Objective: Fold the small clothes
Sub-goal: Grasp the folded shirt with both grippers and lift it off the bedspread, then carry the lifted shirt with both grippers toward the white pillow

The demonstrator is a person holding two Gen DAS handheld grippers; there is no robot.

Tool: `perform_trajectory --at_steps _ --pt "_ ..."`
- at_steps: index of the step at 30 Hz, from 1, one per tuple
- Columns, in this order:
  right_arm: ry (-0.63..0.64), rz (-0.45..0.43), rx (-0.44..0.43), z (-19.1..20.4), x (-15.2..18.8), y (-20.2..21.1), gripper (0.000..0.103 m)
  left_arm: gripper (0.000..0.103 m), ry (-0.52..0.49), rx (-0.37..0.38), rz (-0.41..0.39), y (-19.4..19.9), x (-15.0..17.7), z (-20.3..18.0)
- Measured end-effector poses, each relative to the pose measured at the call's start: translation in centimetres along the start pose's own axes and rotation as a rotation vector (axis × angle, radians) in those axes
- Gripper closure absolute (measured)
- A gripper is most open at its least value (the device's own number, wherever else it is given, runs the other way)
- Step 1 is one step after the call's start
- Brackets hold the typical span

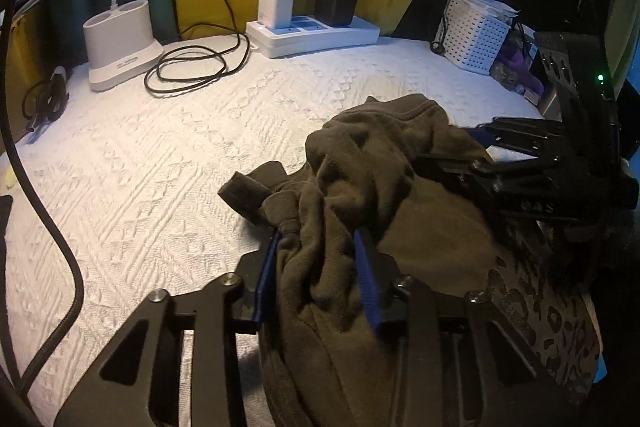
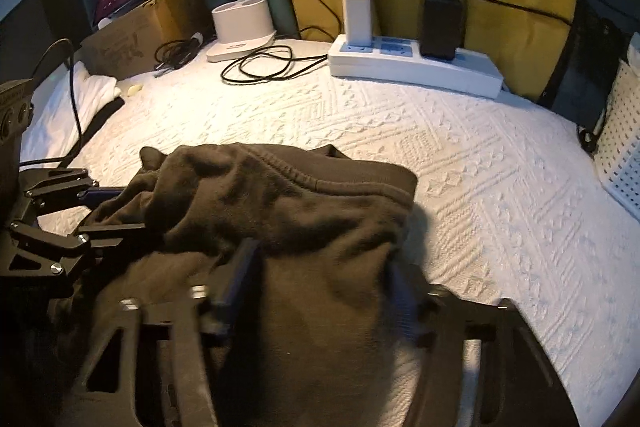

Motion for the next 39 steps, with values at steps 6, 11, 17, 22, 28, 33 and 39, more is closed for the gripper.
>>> perform_trajectory --at_steps 6,11,17,22,28,33,39 --pt "-0.009 -0.025 -0.001 -0.1 -0.2 1.0 0.09 0.074 -0.026 -0.006 -0.033 0.9 -0.4 -0.5" --pt "0.013 -0.086 0.025 0.5 -1.0 3.8 0.091 0.074 -0.032 -0.003 -0.076 2.7 -1.0 -1.0" --pt "0.021 -0.158 0.054 1.0 -1.8 7.6 0.091 0.075 -0.056 -0.003 -0.135 5.0 -1.7 -2.1" --pt "0.036 -0.219 0.077 1.8 -2.1 11.0 0.091 0.075 -0.012 0.043 -0.184 7.2 -2.0 -2.9" --pt "0.049 -0.292 0.099 2.9 -2.2 14.9 0.091 0.075 -0.017 0.05 -0.247 9.5 -2.1 -4.3" --pt "0.05 -0.339 0.121 3.4 -2.0 17.8 0.091 0.075 -0.039 0.062 -0.295 11.6 -2.3 -5.6" --pt "0.056 -0.39 0.152 4.0 -1.6 21.2 0.091 0.075 -0.092 0.066 -0.349 14.2 -2.6 -7.6"
Point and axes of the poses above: each gripper's, at about its wrist camera, not at the fingertips, and y roughly against the way its jaws point, z to its left, x to its underside, the point moved 10 cm from there along -y, roughly the way its jaws point, and after that the axes turned 5 degrees about x, right-handed, at the moved point
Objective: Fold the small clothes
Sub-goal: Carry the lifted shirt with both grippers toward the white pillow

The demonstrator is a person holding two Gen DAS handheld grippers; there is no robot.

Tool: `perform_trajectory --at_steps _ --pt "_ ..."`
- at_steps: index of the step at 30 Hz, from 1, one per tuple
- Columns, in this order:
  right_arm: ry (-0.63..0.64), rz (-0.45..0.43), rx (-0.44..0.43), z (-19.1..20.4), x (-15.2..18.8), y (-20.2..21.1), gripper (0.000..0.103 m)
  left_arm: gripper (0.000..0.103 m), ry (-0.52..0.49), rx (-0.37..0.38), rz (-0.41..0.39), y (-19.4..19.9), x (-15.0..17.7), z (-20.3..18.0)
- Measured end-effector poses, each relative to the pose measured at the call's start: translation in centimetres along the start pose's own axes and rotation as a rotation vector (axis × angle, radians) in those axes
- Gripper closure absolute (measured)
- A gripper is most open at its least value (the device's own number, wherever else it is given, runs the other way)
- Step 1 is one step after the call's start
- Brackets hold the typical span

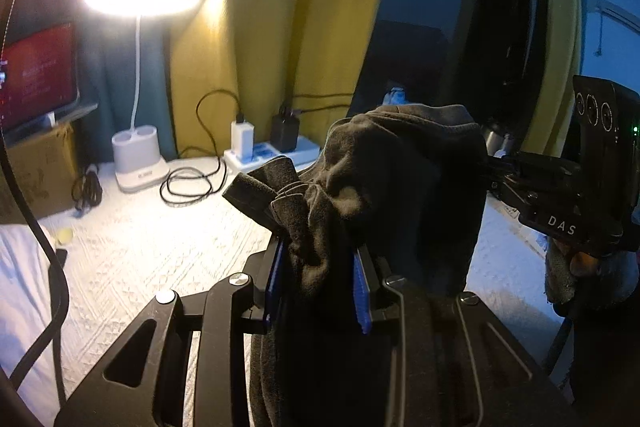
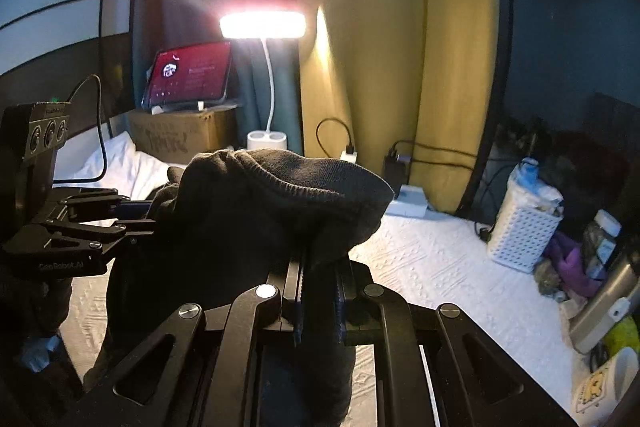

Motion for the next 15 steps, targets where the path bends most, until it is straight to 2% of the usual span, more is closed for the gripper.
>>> perform_trajectory --at_steps 15 --pt "0.019 -0.144 0.072 0.6 -3.0 7.9 0.091 0.075 -0.11 0.031 -0.113 5.1 -2.8 -4.0"
Point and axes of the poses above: each gripper's, at about its wrist camera, not at the fingertips, and y roughly against the way its jaws point, z to its left, x to its underside, the point moved 10 cm from there along -y, roughly the way its jaws point, and after that the axes turned 5 degrees about x, right-handed, at the moved point
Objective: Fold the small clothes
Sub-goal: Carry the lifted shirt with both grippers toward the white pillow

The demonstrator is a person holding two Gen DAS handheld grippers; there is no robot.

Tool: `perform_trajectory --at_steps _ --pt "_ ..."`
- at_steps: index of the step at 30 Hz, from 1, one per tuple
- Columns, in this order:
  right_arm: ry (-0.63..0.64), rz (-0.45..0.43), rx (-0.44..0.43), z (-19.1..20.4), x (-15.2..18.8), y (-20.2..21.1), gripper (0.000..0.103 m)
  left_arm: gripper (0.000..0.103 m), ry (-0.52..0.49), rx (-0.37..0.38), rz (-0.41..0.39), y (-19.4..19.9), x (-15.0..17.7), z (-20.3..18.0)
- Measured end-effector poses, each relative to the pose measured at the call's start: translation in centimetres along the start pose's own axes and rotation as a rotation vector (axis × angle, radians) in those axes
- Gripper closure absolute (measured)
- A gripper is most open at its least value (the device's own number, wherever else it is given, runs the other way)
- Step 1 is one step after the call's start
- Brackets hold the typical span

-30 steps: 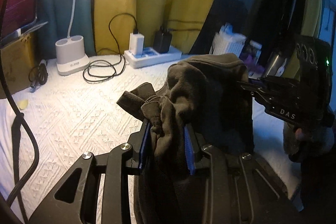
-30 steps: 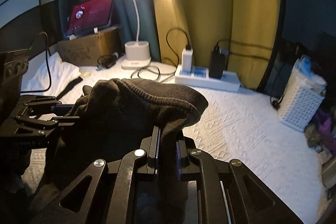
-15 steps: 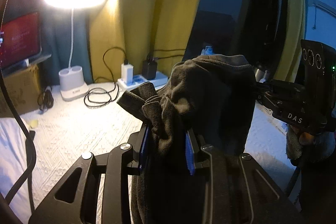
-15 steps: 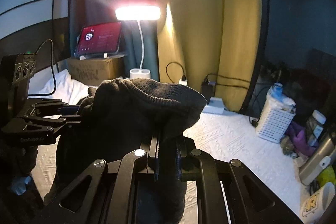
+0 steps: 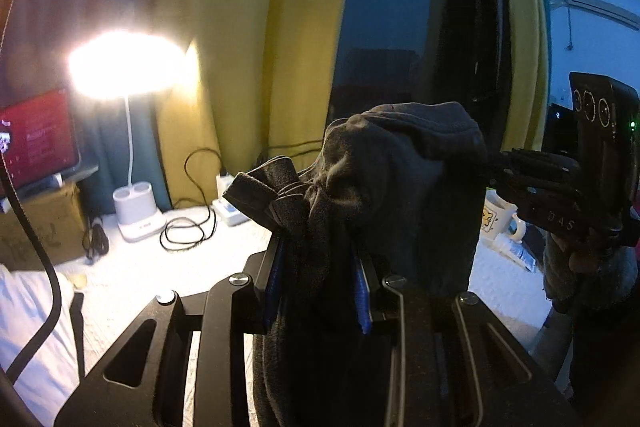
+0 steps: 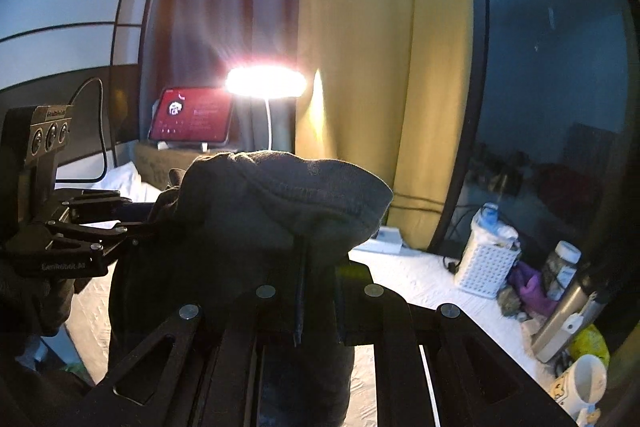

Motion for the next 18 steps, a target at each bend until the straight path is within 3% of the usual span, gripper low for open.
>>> perform_trajectory --at_steps 10,18 --pt "0.043 -0.109 0.028 1.0 -3.3 4.9 0.091 0.075 -0.066 -0.007 -0.091 3.6 -2.9 -1.6" --pt "0.078 -0.197 0.01 3.1 -6.6 7.6 0.091 0.075 -0.111 -0.057 -0.172 6.9 -5.3 -1.0"
Point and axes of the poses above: each gripper's, at about its wrist camera, not at the fingertips, and y roughly against the way its jaws point, z to its left, x to its underside, the point moved 10 cm from there along -y, roughly the way its jaws point, and after that the axes turned 5 degrees about x, right-handed, at the moved point
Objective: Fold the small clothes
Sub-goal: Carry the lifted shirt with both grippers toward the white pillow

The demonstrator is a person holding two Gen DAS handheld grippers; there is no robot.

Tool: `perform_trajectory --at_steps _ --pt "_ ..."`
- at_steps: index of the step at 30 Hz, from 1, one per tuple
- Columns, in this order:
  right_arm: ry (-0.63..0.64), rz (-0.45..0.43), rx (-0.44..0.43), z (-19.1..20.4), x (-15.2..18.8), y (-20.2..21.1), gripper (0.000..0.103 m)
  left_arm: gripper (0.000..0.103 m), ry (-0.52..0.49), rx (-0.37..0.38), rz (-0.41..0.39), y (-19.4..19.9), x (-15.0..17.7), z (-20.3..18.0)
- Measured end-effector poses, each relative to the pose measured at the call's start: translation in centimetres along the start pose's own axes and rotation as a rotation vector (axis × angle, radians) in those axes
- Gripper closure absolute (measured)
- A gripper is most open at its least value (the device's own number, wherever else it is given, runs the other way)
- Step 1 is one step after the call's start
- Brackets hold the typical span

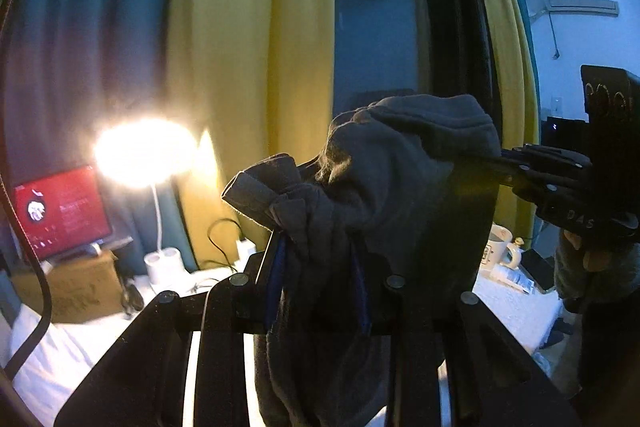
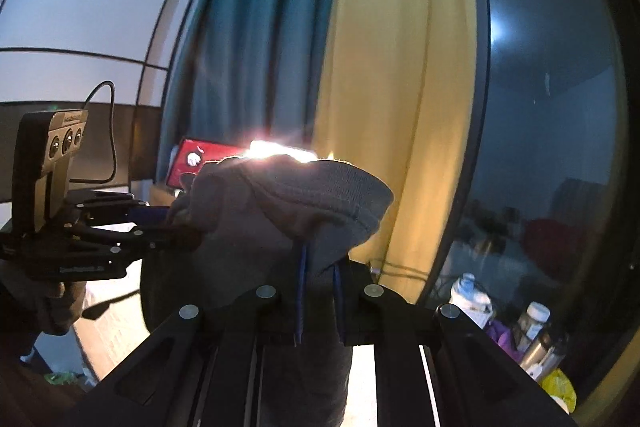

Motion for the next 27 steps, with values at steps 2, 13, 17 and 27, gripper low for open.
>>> perform_trajectory --at_steps 2,13,17,27 --pt "0.011 -0.016 -0.009 0.7 -0.7 0.1 0.092 0.075 -0.013 -0.017 -0.01 0.6 -0.4 0.5" --pt "0.08 -0.085 -0.103 7.1 -4.5 0.7 0.092 0.075 -0.047 -0.131 -0.075 5.8 -2.0 4.4" --pt "0.121 -0.099 -0.153 10.5 -5.4 0.8 0.092 0.075 -0.047 -0.173 -0.077 7.7 -1.8 6.1" --pt "0.131 -0.075 -0.259 17.3 -4.9 -0.1 0.092 0.075 -0.019 -0.256 -0.017 11.0 1.0 9.8"
Point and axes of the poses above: each gripper's, at about its wrist camera, not at the fingertips, and y roughly against the way its jaws point, z to its left, x to its underside, the point moved 10 cm from there along -y, roughly the way its jaws point, and after that the axes turned 5 degrees about x, right-handed, at the moved point
